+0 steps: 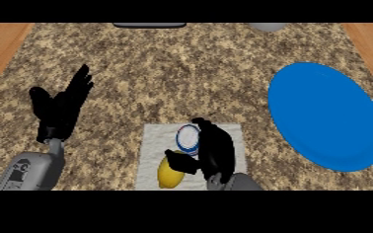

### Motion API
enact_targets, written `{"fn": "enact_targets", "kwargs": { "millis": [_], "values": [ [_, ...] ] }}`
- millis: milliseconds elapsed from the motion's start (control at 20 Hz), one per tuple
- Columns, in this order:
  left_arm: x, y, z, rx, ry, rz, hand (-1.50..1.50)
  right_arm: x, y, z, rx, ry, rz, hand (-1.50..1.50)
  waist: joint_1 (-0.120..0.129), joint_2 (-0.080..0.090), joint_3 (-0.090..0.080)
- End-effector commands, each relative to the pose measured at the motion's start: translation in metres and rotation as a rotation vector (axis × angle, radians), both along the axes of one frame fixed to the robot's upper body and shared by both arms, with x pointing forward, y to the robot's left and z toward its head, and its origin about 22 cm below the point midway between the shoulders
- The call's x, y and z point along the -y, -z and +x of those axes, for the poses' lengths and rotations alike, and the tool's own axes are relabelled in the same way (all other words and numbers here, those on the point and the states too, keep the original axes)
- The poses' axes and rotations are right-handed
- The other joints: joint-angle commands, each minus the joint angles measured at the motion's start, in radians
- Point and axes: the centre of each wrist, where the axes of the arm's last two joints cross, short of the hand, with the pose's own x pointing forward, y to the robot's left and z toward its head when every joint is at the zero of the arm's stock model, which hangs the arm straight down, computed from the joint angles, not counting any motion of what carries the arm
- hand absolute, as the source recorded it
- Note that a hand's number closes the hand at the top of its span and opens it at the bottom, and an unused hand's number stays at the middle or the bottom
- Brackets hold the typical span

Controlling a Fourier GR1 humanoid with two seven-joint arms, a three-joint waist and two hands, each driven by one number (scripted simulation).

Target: Pick the can from the placemat and place it in the plate

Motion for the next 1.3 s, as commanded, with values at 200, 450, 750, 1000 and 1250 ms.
{"fn": "enact_targets", "kwargs": {
  "millis": [200,450,750,1000,1250],
  "values": [
    [-0.003,0.024,-0.015,0.000,-0.002,0.016,0.00,-0.018,0.001,0.000,-0.025,-0.037,-0.019,1.50,-0.001,0.001,-0.001],
    [-0.013,0.012,-0.009,0.001,0.008,-0.005,0.00,-0.016,0.012,0.001,0.040,-0.009,-0.013,1.50,-0.003,0.001,-0.001],
    [-0.013,0.011,-0.006,0.000,-0.006,0.005,0.00,-0.004,0.019,-0.069,0.129,-0.660,-0.028,1.50,0.002,-0.002,0.000],
    [-0.013,0.012,-0.017,0.000,-0.050,0.009,0.00,0.056,-0.017,-0.084,0.386,-0.786,-0.091,1.50,-0.020,-0.011,0.000],
    [-0.030,0.008,-0.015,-0.021,-0.056,0.010,0.00,0.100,-0.066,-0.075,0.755,-0.607,-0.070,1.50,-0.048,-0.012,0.001]
  ]
}}
